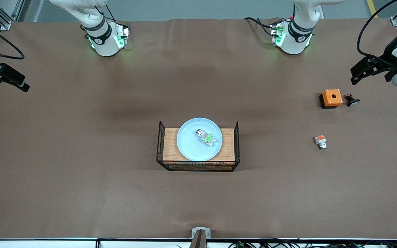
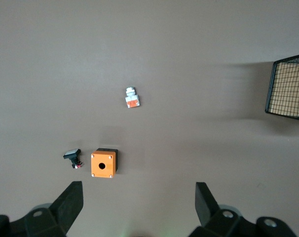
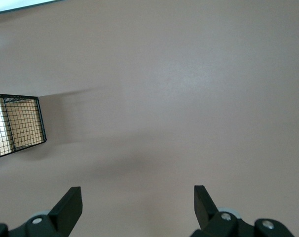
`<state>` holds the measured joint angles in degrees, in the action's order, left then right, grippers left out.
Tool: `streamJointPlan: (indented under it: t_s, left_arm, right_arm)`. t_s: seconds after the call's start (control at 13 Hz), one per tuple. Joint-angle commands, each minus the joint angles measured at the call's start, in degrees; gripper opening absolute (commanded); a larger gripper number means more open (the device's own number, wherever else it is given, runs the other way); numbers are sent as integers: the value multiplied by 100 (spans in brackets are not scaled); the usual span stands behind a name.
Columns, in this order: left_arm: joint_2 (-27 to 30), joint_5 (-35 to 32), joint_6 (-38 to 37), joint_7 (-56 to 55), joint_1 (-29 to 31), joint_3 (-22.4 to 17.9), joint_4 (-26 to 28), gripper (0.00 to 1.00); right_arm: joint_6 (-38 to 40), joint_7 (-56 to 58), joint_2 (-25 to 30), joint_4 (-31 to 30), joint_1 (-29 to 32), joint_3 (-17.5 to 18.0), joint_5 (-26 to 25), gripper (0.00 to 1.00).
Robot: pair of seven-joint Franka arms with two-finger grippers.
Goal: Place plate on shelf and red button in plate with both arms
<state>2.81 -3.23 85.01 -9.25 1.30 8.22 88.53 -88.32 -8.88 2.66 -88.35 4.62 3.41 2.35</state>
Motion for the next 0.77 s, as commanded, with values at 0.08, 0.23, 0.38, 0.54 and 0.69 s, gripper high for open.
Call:
streamJointPlan:
  t_s: [0.08,0.23,0.38,0.54,0.69]
  left_arm:
    - [-35,156,-231,55,2,-31,-117,100]
    - [-26,156,-231,-16,-7,-31,-134,100]
    - [-18,156,-231,19,81,-40,-143,100]
    - [-18,165,-231,-7,125,-40,-143,100]
    - [-26,147,-239,-24,125,-40,-143,100]
  right_arm:
    - [43,45,-29,72,21,37,-50,100]
    - [43,45,-29,72,21,45,-50,100]
    - [34,45,-29,72,21,45,-42,100]
    - [34,45,-29,72,21,45,-50,100]
    - [8,45,-29,72,21,45,-42,100]
